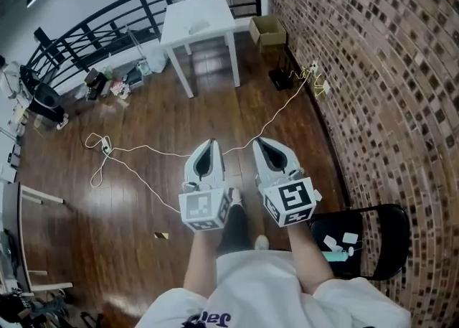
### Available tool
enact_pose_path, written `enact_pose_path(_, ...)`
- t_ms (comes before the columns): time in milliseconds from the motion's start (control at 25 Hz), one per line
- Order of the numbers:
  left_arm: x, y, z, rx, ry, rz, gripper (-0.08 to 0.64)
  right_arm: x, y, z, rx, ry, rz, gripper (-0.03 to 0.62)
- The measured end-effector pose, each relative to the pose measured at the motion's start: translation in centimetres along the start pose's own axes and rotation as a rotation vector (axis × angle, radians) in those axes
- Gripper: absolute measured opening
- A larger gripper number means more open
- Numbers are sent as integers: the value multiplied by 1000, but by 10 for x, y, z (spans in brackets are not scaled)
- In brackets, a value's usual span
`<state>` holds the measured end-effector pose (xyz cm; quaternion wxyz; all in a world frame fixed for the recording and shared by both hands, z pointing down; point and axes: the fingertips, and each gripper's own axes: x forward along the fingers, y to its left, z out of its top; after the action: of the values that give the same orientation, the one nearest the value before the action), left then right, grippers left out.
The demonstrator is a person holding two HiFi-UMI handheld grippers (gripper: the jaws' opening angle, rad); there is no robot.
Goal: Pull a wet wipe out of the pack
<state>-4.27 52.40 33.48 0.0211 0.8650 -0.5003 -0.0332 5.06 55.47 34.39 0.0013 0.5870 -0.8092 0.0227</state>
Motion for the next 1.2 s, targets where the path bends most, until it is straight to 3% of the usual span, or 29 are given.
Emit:
enact_pose_path(240,103,52,-11,19,-9,-19,15,108,-42,-4,-37,39,4,-8)
enact_pose_path(400,179,121,13,41,-41,-9,15,211,-60,19,-72,27,18,-8)
enact_pose_path(640,260,199,44,49,-79,-4,15,313,-82,43,-80,26,-21,-9)
enact_pose_path(840,305,223,32,20,-82,-31,15,372,-82,38,-95,39,9,-8)
enact_pose_path(1200,452,276,16,51,-43,57,15,527,-154,35,-43,0,123,-8)
